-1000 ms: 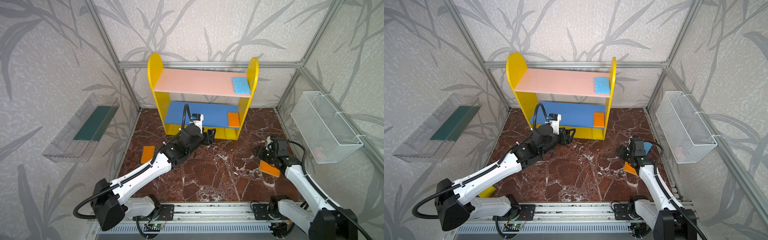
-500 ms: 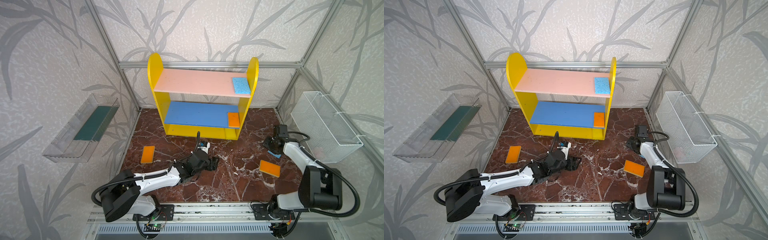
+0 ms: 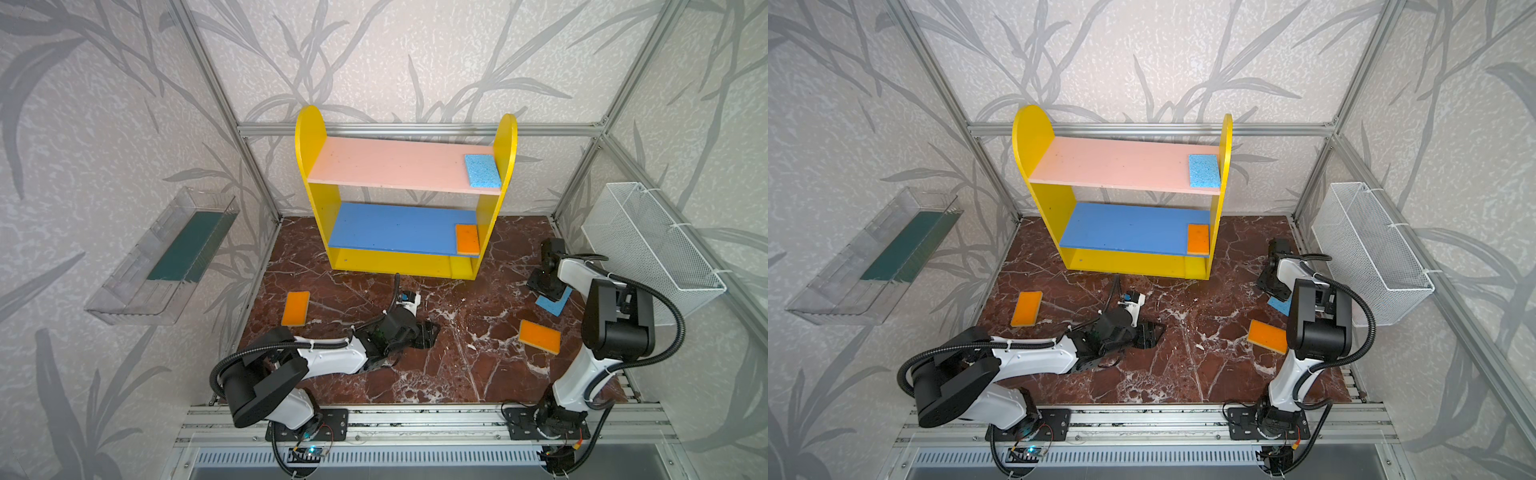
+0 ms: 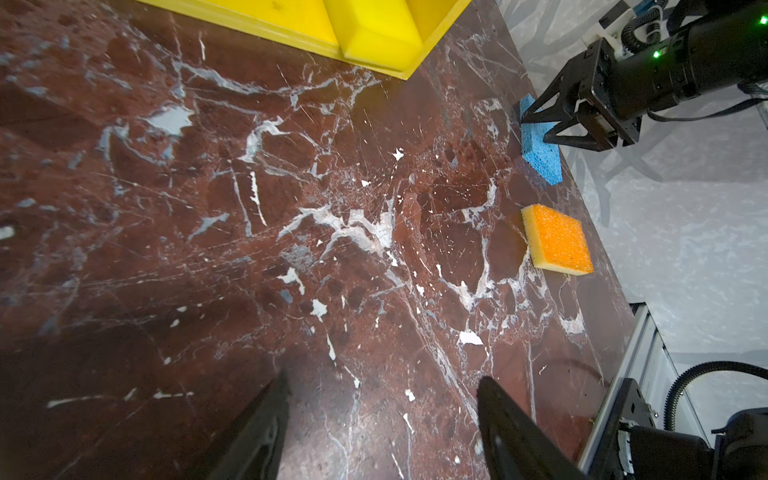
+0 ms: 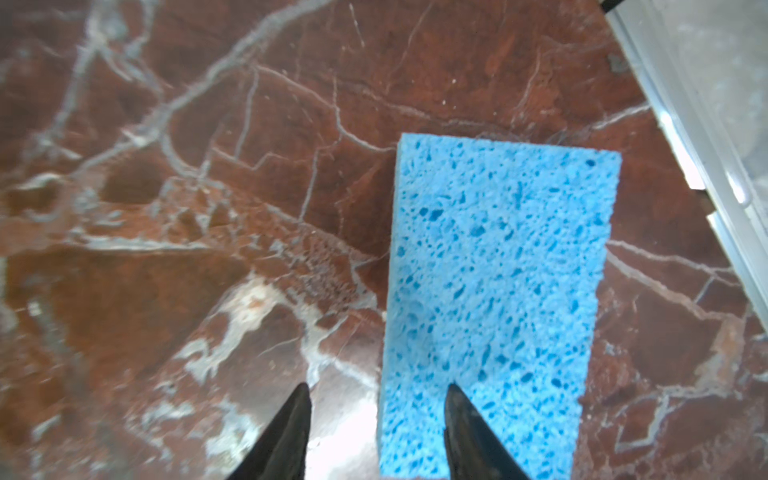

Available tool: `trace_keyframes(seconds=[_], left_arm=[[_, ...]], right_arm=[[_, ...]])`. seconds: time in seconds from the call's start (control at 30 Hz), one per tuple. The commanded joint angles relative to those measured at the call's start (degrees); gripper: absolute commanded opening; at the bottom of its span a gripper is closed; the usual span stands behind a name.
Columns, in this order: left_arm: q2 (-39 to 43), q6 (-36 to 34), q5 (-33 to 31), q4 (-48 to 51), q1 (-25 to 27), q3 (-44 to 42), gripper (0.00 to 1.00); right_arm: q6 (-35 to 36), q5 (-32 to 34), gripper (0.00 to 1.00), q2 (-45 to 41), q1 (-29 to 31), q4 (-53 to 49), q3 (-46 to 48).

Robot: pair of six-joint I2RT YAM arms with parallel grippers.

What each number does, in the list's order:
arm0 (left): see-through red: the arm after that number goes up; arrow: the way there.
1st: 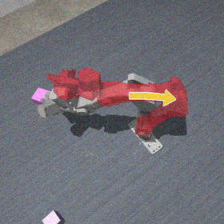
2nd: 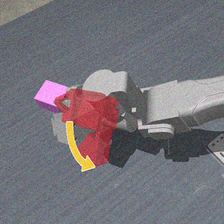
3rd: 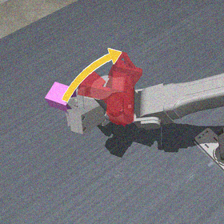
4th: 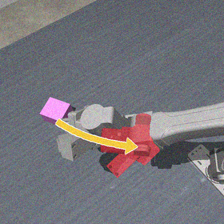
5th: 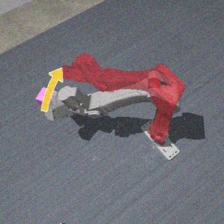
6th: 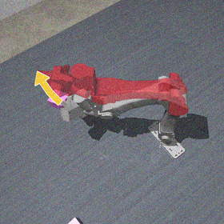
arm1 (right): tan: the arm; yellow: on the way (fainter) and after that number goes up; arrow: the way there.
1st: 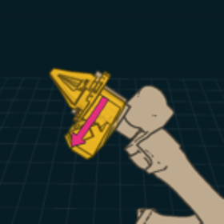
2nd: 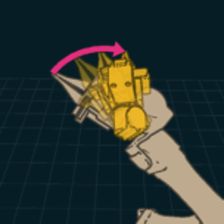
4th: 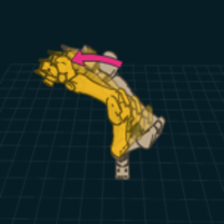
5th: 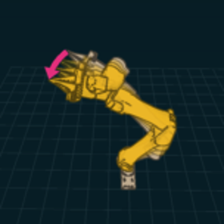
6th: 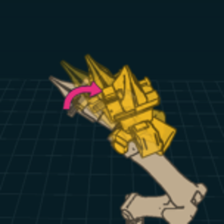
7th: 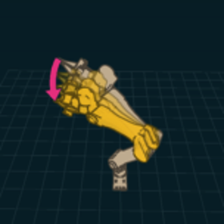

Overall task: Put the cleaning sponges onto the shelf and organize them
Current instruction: 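Release and withdraw the left gripper while the right gripper reaches another blue sponge, then grasp the second blue sponge with the right gripper and carry it toward the left gripper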

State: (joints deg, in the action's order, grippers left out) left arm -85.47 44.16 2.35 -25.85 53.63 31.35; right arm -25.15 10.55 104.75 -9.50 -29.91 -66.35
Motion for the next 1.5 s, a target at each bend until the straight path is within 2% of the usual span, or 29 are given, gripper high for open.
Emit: trace_keyframes(seconds=[0.0,0.13,0.27,0.4,0.53,0.67,0.83,1.03,1.17,1.3,1.47], left_arm=[[-0.8,1.4,0.6,-3.7,0.0,0.0,0.73],[-1.7,1.5,0.6,-3.6,-0.1,0.2,0.73],[-2.1,1.8,0.8,-3.4,-0.2,0.3,0.73],[-1.4,2.0,0.6,-2.5,-0.4,0.2,0.73],[0.1,2.0,-0.5,-1.1,-0.4,-0.1,0.73],[1.8,2.9,-0.4,0.7,-0.6,-0.1,0.73],[6.6,2.8,-1.5,5.6,-1.0,-0.6,0.73],[14.0,2.8,-4.1,12.2,-2.2,-2.0,0.73],[20.0,4.0,-5.4,15.1,-4.1,-5.0,0.73],[28.3,5.1,-6.9,19.4,-6.5,-8.7,0.73],[38.5,6.0,-9.1,27.7,-9.1,-11.9,0.73]], right_arm=[[1.3,1.5,0.45,2.0,-0.3,-2.5,-1.8],[1.7,-0.8,0.27,3.8,-0.4,-1.8,-2.0],[1.7,-2.7,0.20,5.1,-0.5,-1.0,-1.6],[2.4,-3.6,0.00,4.7,-0.5,-1.2,-1.1],[2.5,-5.7,0.00,0.6,0.4,-0.8,0.9],[1.8,-4.9,0.00,-5.5,3.5,-0.7,4.1],[0.3,-10.6,0.00,-16.3,6.2,2.7,12.4],[-1.9,-16.0,0.00,-27.3,12.7,3.3,20.0],[-2.8,-19.7,0.00,-32.3,19.7,1.6,22.5],[-4.8,-19.5,0.00,-35.3,32.1,3.0,23.3],[-8.7,-19.3,0.04,-28.8,46.1,9.5,20.4]])
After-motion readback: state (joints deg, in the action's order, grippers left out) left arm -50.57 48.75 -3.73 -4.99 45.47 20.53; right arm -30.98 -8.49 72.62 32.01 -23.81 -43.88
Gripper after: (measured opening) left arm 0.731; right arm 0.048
